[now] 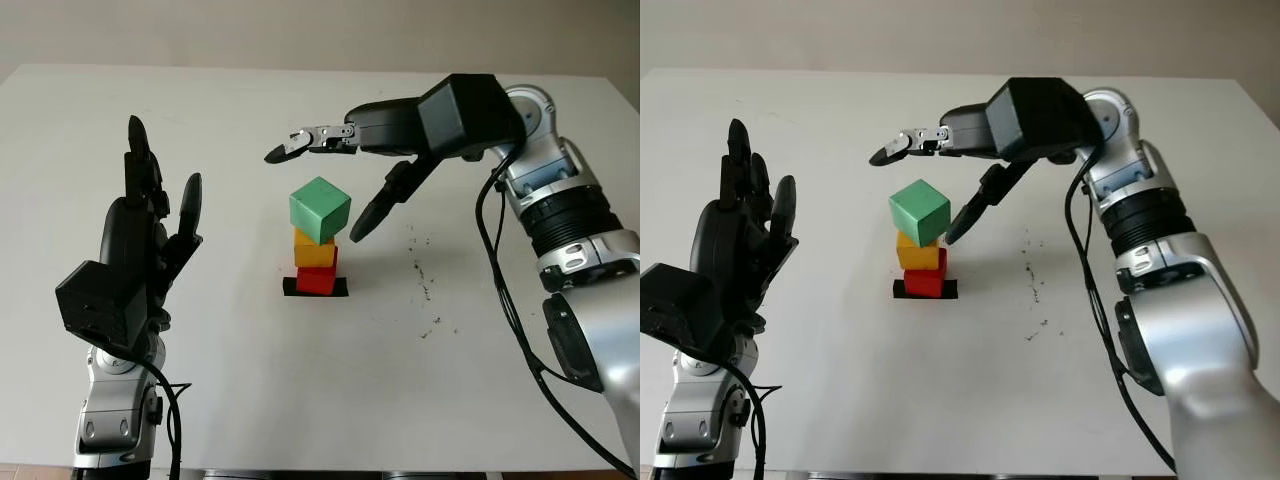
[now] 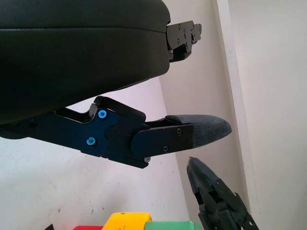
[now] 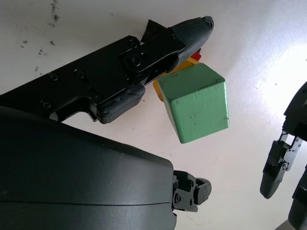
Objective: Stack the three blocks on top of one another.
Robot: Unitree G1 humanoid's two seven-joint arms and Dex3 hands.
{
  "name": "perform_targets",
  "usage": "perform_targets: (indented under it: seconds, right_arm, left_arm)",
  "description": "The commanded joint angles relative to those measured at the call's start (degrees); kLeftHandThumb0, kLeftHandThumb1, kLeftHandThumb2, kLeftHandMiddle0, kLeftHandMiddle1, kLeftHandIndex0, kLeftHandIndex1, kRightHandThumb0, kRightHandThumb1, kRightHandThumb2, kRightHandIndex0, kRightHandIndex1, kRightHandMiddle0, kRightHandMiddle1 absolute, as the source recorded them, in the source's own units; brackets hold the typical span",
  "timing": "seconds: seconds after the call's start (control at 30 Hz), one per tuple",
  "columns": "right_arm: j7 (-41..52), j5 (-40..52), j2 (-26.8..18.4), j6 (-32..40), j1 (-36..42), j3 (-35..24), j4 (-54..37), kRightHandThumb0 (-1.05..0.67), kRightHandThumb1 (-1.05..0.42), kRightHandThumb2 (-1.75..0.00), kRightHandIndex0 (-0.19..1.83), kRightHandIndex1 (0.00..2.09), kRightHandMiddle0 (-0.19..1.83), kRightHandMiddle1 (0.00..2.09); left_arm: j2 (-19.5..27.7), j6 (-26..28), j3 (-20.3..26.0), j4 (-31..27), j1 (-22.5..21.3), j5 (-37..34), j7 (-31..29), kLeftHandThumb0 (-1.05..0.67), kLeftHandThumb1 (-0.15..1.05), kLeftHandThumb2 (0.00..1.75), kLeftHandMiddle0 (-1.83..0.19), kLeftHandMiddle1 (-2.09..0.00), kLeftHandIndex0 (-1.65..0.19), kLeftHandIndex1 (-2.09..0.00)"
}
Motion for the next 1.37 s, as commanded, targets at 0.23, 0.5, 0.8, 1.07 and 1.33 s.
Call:
perform_targets:
  seconds: [0.23, 0.5, 0.8, 1.07, 1.33]
  right_arm:
    - [-2.24, 8.28, -2.91, 6.82, 4.91, -7.26, -6.21, -1.01, -0.94, -0.07, -0.19, 0.0, -0.19, 0.0]
    - [-22.57, 15.11, 1.0, 9.96, 23.02, -17.64, -17.88, -0.92, -1.05, -0.56, -0.19, 0.0, -0.19, 0.0]
    - [-39.37, 16.72, 9.01, 17.75, 40.18, -19.67, -31.25, -0.76, -1.05, -0.61, -0.19, 0.0, -0.19, 0.0]
    - [-46.48, 15.94, 13.99, 18.74, 46.26, -18.81, -35.31, -0.73, -1.05, -0.61, -0.19, 0.0, -0.19, 0.0]
    - [-48.58, 16.93, 16.07, 22.95, 48.5, -18.66, -39.05, -0.74, -1.05, -0.65, -0.19, 0.0, -0.19, 0.0]
  left_arm:
    - [0.07, -0.75, 0.02, -0.23, 0.0, 0.02, 0.03, -0.67, 1.05, 0.52, 0.19, -0.02, 0.19, -0.01]
    - [0.15, -0.51, 0.1, 0.68, -0.52, -0.02, 0.05, -0.69, 1.05, 0.52, 0.19, -0.02, 0.18, -0.01]
    - [-0.3, -0.06, -0.39, 2.14, -1.41, -0.49, -0.1, -0.7, 1.05, 0.52, 0.19, -0.03, 0.18, -0.03]
    - [-0.8, -1.0, -0.99, 3.34, -1.61, -1.67, -1.27, -0.7, 1.05, 0.53, 0.19, 0.0, 0.19, 0.0]
    - [-1.34, -1.33, -2.07, 3.11, 0.49, -1.2, -1.24, -0.71, 1.05, 0.55, 0.19, 0.0, 0.19, -0.01]
